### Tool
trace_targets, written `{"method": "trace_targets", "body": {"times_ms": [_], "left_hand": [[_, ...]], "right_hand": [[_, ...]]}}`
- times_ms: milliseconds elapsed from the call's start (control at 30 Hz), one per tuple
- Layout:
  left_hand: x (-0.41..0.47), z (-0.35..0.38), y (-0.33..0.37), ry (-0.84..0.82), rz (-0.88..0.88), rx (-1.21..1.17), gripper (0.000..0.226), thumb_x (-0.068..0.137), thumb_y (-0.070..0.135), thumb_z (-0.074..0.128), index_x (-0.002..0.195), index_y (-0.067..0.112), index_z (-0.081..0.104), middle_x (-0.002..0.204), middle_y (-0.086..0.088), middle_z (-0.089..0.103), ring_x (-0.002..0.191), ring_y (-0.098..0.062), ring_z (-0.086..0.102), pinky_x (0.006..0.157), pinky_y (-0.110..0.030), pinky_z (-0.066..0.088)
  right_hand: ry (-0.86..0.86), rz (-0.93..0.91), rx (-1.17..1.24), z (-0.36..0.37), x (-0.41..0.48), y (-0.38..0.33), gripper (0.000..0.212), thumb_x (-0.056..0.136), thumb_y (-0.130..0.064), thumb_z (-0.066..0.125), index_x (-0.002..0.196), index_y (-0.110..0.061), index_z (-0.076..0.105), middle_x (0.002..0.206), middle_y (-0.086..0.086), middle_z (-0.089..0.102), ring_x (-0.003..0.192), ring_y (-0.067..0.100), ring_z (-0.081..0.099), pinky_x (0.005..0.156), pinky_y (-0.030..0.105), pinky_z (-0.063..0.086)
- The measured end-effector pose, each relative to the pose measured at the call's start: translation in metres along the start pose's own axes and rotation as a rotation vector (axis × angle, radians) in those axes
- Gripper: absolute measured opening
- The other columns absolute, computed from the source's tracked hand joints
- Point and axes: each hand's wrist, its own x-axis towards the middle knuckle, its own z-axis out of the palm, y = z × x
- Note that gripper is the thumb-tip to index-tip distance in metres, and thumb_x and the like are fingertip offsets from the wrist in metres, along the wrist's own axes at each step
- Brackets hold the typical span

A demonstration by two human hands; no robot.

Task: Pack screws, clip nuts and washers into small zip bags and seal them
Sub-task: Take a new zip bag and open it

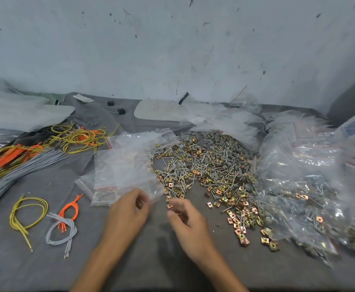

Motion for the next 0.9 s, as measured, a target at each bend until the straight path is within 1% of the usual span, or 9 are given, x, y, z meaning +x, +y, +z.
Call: {"method": "trace_targets", "body": {"times_ms": [100, 267, 367, 433, 500, 567, 700, 800, 900], "left_hand": [[-0.014, 0.015, 0.011, -0.097, 0.021, -0.047, 0.015, 0.082, 0.031, 0.072, 0.076, 0.032, 0.059, 0.071, 0.015, 0.064, 0.066, -0.002, 0.058, 0.061, -0.026, 0.046], [-0.021, 0.029, 0.013, -0.216, 0.03, -0.161, 0.018, 0.082, 0.037, 0.071, 0.076, 0.026, 0.058, 0.068, 0.011, 0.064, 0.059, -0.004, 0.055, 0.063, -0.037, 0.05], [-0.021, 0.028, 0.012, -0.256, 0.029, -0.235, 0.027, 0.079, 0.045, 0.072, 0.073, 0.022, 0.058, 0.066, 0.001, 0.066, 0.061, -0.013, 0.059, 0.065, -0.041, 0.05], [-0.021, 0.026, 0.011, -0.26, 0.033, -0.291, 0.028, 0.079, 0.052, 0.062, 0.077, 0.025, 0.061, 0.067, -0.001, 0.068, 0.065, -0.017, 0.063, 0.069, -0.042, 0.052], [-0.022, 0.026, 0.01, -0.232, 0.048, -0.286, 0.02, 0.084, 0.048, 0.057, 0.081, 0.029, 0.062, 0.068, 0.004, 0.067, 0.066, -0.014, 0.063, 0.07, -0.04, 0.052], [-0.023, 0.026, 0.008, -0.2, 0.069, -0.217, 0.01, 0.087, 0.04, 0.06, 0.084, 0.031, 0.059, 0.069, 0.008, 0.065, 0.064, -0.009, 0.06, 0.066, -0.038, 0.052], [-0.028, 0.028, 0.012, -0.186, 0.074, -0.142, 0.018, 0.076, 0.045, 0.058, 0.084, 0.029, 0.052, 0.068, 0.011, 0.063, 0.061, -0.008, 0.058, 0.057, -0.036, 0.049], [-0.029, 0.027, 0.011, -0.14, 0.089, -0.096, 0.016, 0.087, 0.041, 0.062, 0.092, 0.037, 0.047, 0.068, 0.014, 0.062, 0.058, -0.008, 0.056, 0.054, -0.034, 0.046], [-0.031, 0.023, 0.011, -0.082, 0.16, -0.024, 0.022, 0.089, 0.049, 0.056, 0.108, 0.049, 0.045, 0.068, 0.014, 0.06, 0.059, -0.012, 0.056, 0.053, -0.036, 0.047]], "right_hand": [[0.035, 0.045, 0.116, 0.008, 0.005, -0.003, 0.023, 0.09, -0.028, 0.073, 0.108, -0.03, 0.059, 0.105, -0.01, 0.072, 0.092, 0.01, 0.071, 0.078, 0.042, 0.061], [0.096, 0.045, 0.166, 0.01, 0.008, 0.003, 0.009, 0.093, -0.029, 0.069, 0.095, -0.027, 0.06, 0.091, 0.004, 0.074, 0.081, 0.021, 0.073, 0.065, 0.039, 0.062], [0.102, 0.055, 0.148, 0.009, 0.009, 0.003, 0.009, 0.092, -0.036, 0.062, 0.09, -0.028, 0.066, 0.085, 0.004, 0.074, 0.074, 0.019, 0.072, 0.066, 0.039, 0.06], [0.101, 0.072, 0.142, 0.008, 0.009, 0.004, 0.015, 0.093, -0.036, 0.058, 0.089, -0.025, 0.067, 0.081, 0.005, 0.073, 0.073, 0.023, 0.071, 0.07, 0.047, 0.061], [0.106, 0.077, 0.127, 0.007, 0.01, 0.005, 0.016, 0.095, -0.035, 0.057, 0.088, -0.025, 0.068, 0.077, 0.005, 0.072, 0.07, 0.023, 0.07, 0.073, 0.053, 0.059], [0.107, 0.078, 0.122, 0.008, 0.009, 0.004, 0.013, 0.093, -0.034, 0.059, 0.088, -0.026, 0.067, 0.076, 0.002, 0.071, 0.068, 0.016, 0.069, 0.072, 0.049, 0.06], [0.091, 0.056, 0.104, 0.011, 0.006, -0.001, 0.016, 0.084, -0.041, 0.069, 0.089, -0.026, 0.066, 0.082, -0.003, 0.074, 0.073, 0.011, 0.07, 0.064, 0.028, 0.056], [0.113, 0.053, 0.128, 0.011, 0.006, 0.003, 0.005, 0.093, -0.02, 0.066, 0.093, -0.024, 0.064, 0.087, 0.0, 0.076, 0.074, 0.016, 0.072, 0.062, 0.031, 0.059], [0.11, 0.069, 0.117, 0.012, 0.004, 0.005, 0.02, 0.093, -0.018, 0.065, 0.097, -0.034, 0.055, 0.09, 0.001, 0.076, 0.072, 0.018, 0.073, 0.061, 0.034, 0.059]]}}
